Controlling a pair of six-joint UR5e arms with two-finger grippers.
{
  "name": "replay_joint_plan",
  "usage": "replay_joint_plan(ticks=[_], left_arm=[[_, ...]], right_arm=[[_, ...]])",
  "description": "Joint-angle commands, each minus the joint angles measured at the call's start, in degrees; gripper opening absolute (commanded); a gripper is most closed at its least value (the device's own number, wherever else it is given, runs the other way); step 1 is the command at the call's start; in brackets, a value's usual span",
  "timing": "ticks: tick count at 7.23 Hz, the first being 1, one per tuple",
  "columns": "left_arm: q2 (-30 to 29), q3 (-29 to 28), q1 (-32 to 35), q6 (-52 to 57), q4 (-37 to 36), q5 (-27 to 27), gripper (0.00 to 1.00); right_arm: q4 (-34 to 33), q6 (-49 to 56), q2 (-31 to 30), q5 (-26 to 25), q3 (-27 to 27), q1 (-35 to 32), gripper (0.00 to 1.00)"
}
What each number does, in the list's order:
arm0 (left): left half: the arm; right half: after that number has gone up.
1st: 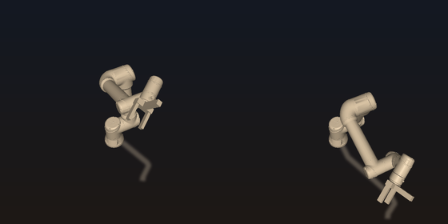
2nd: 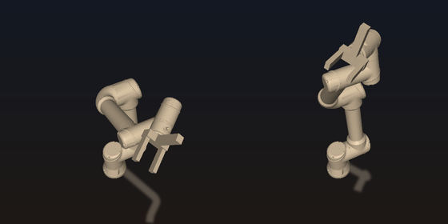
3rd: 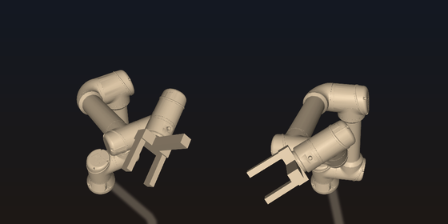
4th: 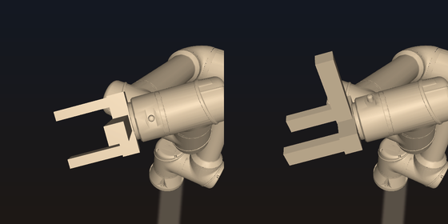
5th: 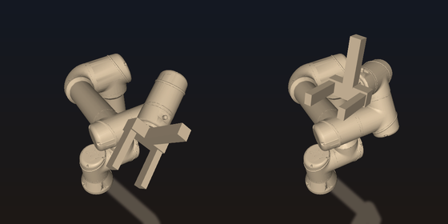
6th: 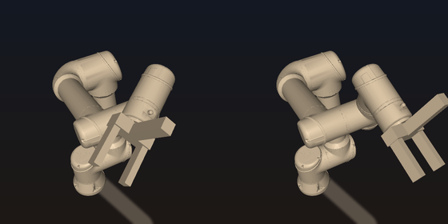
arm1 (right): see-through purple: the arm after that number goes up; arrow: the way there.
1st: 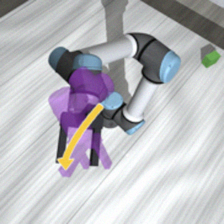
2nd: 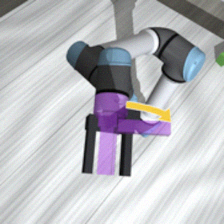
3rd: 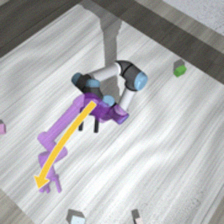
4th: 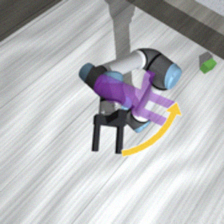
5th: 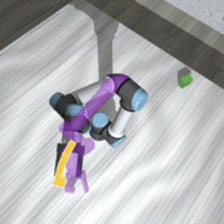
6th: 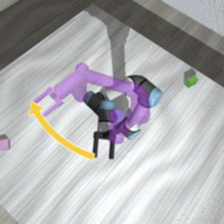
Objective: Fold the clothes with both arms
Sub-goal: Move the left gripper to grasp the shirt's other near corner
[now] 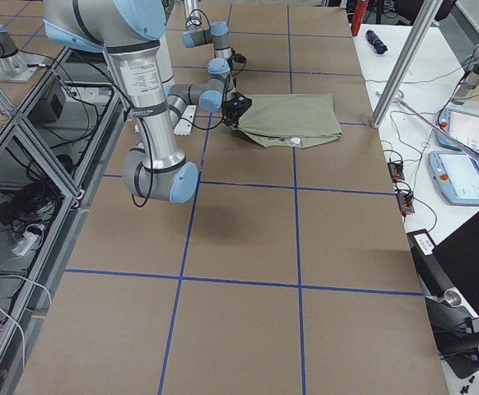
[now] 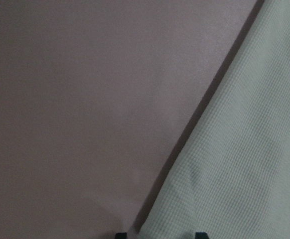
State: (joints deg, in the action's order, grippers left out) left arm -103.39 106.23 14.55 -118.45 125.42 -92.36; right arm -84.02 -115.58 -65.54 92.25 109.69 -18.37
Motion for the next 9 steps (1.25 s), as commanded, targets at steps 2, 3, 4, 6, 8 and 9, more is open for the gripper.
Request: replay_joint_plan(ticks=[2,3,4,6,8,9], left_arm=[[-0.32,0.03,-0.05,-0.03,-0.96,1.04,0.01],[-0.41,-0.14,0.04,0.15,-1.06,1.13,0.00],[-0.41,0.12,0.21,0.15,-1.06,1.13,0.00],[0.38,4.40,0.74,0.06,-1.14,1.04,0.00],[5.72,12.99,-1.70,-1.42,-1.32,0.96,0.00],[7.49,16.43,-3.72,-3.78,-1.41,0.96,0.00]], right_arm=[[0.00,0.09,-0.03,0.12,0.00,0.00,0.00],[0.00,0.09,-0.03,0.12,-0.09,0.00,0.00],[0.00,0.09,-0.03,0.12,0.00,0.00,0.00],[-0.09,-0.26,-0.12,-0.14,0.87,0.00,0.00],[-0.09,-4.81,-2.83,-0.41,5.16,2.88,0.00],[-0.18,-6.49,-5.63,-0.41,10.06,4.38,0.00]])
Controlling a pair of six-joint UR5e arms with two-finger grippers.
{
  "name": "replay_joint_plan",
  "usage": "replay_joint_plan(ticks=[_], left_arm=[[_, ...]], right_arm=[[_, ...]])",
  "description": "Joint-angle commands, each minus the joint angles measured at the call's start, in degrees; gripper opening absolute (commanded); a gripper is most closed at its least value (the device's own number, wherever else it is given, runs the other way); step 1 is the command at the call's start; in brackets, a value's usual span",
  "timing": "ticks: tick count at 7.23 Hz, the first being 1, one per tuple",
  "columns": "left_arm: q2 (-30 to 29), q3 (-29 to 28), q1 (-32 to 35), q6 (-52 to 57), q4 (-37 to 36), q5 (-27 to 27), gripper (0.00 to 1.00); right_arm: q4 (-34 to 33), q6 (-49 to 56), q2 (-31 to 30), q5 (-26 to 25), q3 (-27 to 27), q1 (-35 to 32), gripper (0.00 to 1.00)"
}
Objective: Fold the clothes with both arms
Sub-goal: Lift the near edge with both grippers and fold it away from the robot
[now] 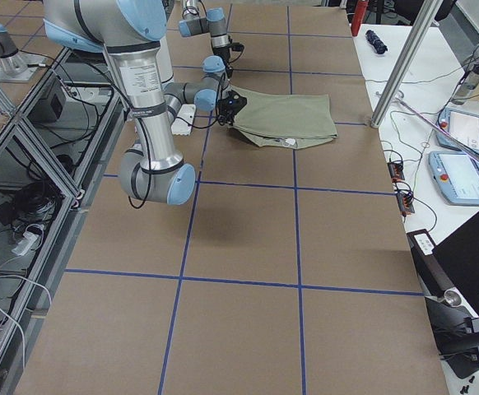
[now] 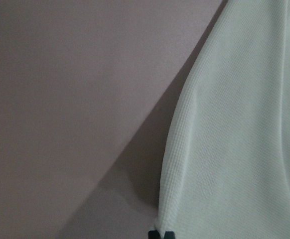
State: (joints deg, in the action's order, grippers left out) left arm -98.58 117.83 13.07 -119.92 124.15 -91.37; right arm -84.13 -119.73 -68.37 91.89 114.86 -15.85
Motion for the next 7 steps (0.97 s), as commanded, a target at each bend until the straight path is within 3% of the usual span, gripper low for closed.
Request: replay_joint_plan(ticks=[1,2,4,5,7], left_arm=[[2.78,7.48,-3.13,-4.51,-0.22,-0.12,0.00],[2.17,11.86,-3.14,-4.88,-2.66,-0.56,0.00],[-3.43,13.67,3.58,-1.48,-10.92,-2.93,0.00],[-6.94,11.74,7.89,3.94,-13.12,-2.93,0.00],[-13.02,2.45,16.42,11.51,-14.11,-4.76,0.00]], right_arm=[[-0.07,-5.48,-5.95,-0.13,10.42,3.09,0.00],[-2.07,-5.69,-6.68,-0.13,14.82,2.67,0.00],[-4.55,-4.99,-3.28,0.57,14.70,-2.84,0.00],[-4.64,-4.64,-0.13,0.92,12.26,-6.87,0.00],[-4.03,0.78,7.42,2.67,1.39,-13.82,0.00]])
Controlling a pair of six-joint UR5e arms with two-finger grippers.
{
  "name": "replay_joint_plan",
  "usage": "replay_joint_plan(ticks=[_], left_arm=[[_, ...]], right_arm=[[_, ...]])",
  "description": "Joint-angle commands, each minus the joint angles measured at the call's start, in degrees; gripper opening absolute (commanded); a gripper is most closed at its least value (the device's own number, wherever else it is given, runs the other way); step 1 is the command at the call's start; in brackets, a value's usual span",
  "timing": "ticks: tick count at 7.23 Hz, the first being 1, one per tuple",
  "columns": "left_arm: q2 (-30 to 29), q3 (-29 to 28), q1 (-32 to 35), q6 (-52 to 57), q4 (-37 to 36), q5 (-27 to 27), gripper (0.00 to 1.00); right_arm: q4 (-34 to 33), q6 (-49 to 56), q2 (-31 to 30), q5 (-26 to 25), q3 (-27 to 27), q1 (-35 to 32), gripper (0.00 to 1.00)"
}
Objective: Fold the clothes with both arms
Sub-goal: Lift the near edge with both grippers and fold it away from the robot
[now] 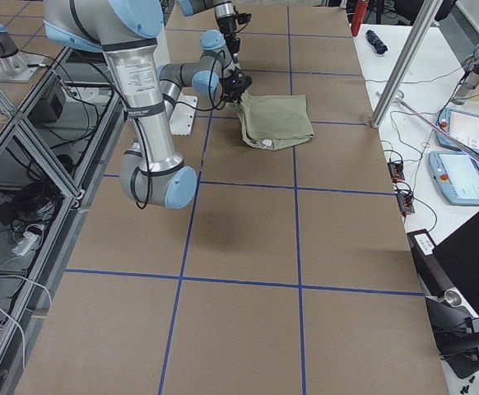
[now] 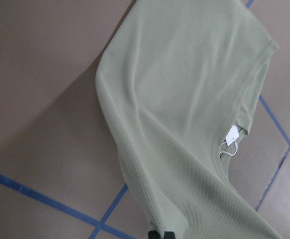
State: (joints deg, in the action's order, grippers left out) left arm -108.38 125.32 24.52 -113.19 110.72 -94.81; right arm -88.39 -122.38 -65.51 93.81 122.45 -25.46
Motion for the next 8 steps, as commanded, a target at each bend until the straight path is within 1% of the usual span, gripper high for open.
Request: replay_joint_plan(ticks=[1,2,3,4,5,6,7,8], left_arm=[[-3.59,-8.30,7.97,8.38,0.11,-1.34,0.00],[-5.33,-11.90,9.83,10.68,0.20,-1.34,0.00],[-6.57,-14.98,11.41,12.19,0.38,-1.25,0.00],[-8.15,-18.67,12.39,12.72,2.38,-1.25,0.00],[-8.25,-22.10,12.83,12.81,6.49,-1.17,0.00],[-8.51,-25.18,13.79,12.99,9.58,-1.08,0.00],[-10.86,-30.08,14.85,14.47,11.35,-0.99,0.00],[-14.28,-38.83,16.07,16.23,15.45,-0.55,0.04]], right_arm=[[0.49,5.20,6.60,1.46,-10.17,-6.59,0.00],[3.11,5.92,8.63,2.34,-15.08,-7.92,0.00],[8.70,5.84,10.39,3.13,-21.31,-9.42,0.00],[12.41,5.92,12.32,4.10,-27.11,-11.00,0.00],[13.06,6.19,14.95,5.15,-31.61,-11.88,0.00],[13.06,6.45,17.15,5.25,-34.79,-12.33,0.00],[13.15,9.93,18.39,5.77,-37.69,-12.68,0.00],[17.85,15.01,19.62,7.25,-43.90,-13.47,0.00]])
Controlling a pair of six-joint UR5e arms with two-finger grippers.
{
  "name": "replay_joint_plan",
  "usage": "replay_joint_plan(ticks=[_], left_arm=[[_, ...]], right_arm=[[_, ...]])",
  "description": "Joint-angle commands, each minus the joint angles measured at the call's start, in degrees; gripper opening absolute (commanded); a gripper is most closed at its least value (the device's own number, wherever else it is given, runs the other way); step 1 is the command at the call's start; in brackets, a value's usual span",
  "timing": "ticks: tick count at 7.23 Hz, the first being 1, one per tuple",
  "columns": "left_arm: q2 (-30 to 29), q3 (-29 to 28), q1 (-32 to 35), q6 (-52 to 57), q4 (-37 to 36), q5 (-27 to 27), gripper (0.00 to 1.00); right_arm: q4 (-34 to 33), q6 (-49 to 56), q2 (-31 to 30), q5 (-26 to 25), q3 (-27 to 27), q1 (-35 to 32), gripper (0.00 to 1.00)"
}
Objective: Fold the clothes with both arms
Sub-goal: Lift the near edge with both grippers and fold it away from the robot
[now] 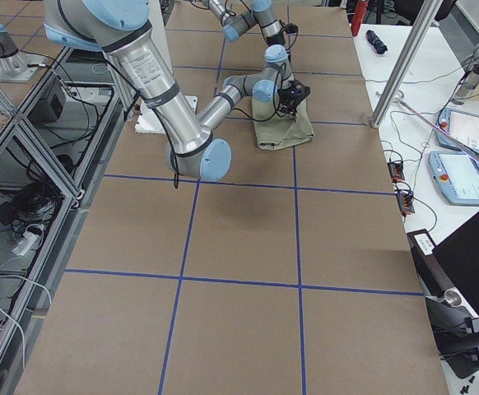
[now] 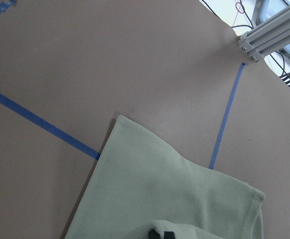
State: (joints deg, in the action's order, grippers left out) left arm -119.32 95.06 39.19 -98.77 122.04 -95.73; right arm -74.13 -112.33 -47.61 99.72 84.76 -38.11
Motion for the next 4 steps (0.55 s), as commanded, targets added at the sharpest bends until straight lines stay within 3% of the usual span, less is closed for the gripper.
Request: replay_joint_plan(ticks=[1,2,4], left_arm=[[-4.33,-17.71,2.38,8.09,14.35,2.89,0.64],[-4.34,-19.19,5.52,14.07,17.15,3.70,1.00],[-3.81,-19.21,8.35,18.33,17.26,2.57,1.00]], right_arm=[[12.09,12.23,1.82,1.35,-12.62,-2.04,0.99],[12.87,23.70,1.82,3.97,-13.82,-6.06,1.00],[12.87,38.86,-2.02,9.33,-14.88,-13.62,1.00]])
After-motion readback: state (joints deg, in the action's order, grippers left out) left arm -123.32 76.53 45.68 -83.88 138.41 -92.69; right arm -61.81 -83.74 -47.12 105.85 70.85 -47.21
